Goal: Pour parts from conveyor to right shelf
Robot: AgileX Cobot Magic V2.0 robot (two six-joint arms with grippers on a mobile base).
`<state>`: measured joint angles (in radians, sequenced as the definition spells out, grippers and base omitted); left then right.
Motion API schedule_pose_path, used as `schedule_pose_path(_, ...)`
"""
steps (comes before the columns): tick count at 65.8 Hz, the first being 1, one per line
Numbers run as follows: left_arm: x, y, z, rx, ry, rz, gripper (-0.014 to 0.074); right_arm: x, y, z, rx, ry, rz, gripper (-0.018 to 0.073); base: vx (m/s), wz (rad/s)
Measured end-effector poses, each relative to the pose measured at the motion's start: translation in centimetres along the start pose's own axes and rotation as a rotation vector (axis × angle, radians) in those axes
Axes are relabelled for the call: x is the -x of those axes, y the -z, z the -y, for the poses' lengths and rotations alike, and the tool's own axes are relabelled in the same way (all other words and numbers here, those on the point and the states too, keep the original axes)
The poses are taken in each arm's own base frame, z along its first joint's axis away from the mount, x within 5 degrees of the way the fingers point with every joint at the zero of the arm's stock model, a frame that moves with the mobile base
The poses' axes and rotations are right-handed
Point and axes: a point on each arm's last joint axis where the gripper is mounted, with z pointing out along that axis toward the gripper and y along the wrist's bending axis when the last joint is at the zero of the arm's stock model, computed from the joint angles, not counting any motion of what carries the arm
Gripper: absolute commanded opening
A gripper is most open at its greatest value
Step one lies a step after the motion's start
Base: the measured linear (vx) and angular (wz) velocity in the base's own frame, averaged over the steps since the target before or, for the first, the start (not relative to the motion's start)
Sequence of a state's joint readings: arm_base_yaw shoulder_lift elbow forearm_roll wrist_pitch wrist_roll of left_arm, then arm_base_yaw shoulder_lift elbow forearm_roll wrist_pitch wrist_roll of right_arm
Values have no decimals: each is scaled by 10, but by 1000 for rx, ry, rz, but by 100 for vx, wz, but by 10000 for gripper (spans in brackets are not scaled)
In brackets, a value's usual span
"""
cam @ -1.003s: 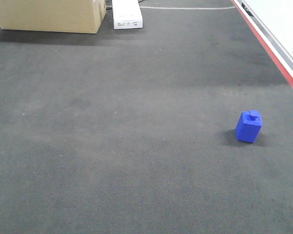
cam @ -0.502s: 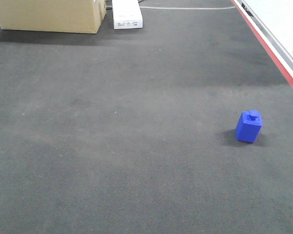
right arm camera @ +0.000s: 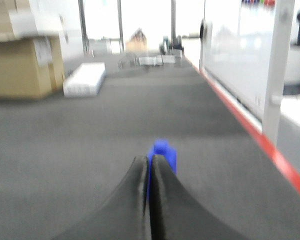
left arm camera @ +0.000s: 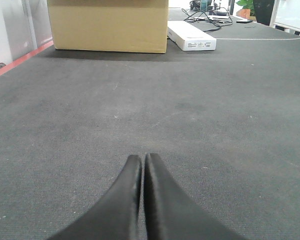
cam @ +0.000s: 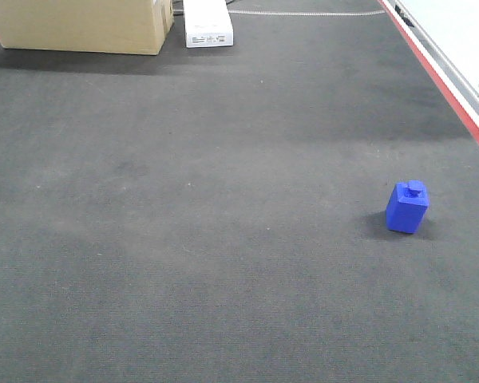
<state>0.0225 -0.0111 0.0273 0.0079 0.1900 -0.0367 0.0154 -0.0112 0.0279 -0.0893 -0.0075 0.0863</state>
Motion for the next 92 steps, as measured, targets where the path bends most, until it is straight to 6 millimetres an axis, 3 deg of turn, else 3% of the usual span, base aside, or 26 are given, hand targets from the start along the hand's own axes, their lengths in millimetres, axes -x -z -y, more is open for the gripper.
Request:
schedule_pose_path(15, 0, 0, 0, 0, 0, 0, -6, 27, 4, -3, 29, 16, 307, -5, 0, 0)
schedule_pose_path(21, 0, 0, 0, 0, 0, 0, -6, 40, 7, -3, 32, 30, 356, -5, 0, 0)
schedule_pose_path(27, 0, 0, 0, 0, 0, 0, -6, 71, 13, -4, 34, 65, 445, -5, 0, 0)
schedule_pose_path(37, 0, 0, 0, 0, 0, 0, -6, 138, 29, -3, 16, 86, 547, -3, 0, 0)
schedule_pose_path(48, 0, 0, 0, 0, 0, 0, -6, 181, 4, 0, -11, 62, 349, 64, 0, 0)
schedule_pose_path(55, 0, 0, 0, 0, 0, 0, -6, 187, -26, 2, -17, 43, 186, 193, 0, 0)
schedule_pose_path(68, 0, 0, 0, 0, 0, 0, -6, 178, -69, 2, -13, 32, 33, 653, 0, 0)
schedule_pose_path(72, 0, 0, 0, 0, 0, 0, -6, 174, -77, 2, -13, 33, 3, 731, 0, 0)
schedule_pose_path(92, 0, 0, 0, 0, 0, 0, -6, 169, -87, 2, -12, 45, -34, 693, 0, 0)
